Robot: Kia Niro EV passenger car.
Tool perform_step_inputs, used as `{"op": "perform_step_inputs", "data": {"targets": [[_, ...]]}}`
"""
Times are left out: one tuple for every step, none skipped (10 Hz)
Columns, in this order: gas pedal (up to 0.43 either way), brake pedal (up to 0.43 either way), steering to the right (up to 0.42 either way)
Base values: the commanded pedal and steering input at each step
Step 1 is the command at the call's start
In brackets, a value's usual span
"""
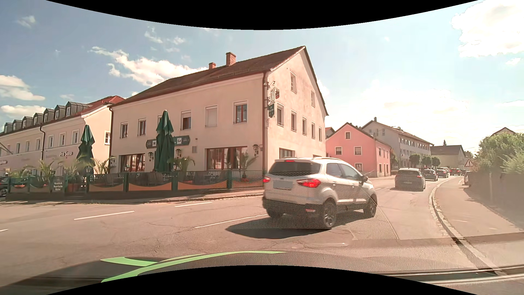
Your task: Follow the waypoints while adhering to traffic rules and regulations
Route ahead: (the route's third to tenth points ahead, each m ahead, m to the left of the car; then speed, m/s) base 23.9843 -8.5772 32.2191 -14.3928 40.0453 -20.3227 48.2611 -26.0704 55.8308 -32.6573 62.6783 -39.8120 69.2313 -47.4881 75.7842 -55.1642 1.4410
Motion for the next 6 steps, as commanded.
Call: {"op": "perform_step_inputs", "data": {"targets": [[0.441, 0.000, 0.188], [0.449, 0.000, 0.197], [0.449, 0.000, 0.211], [0.449, 0.000, 0.226], [0.449, 0.000, 0.247], [0.441, 0.000, 0.270]]}}
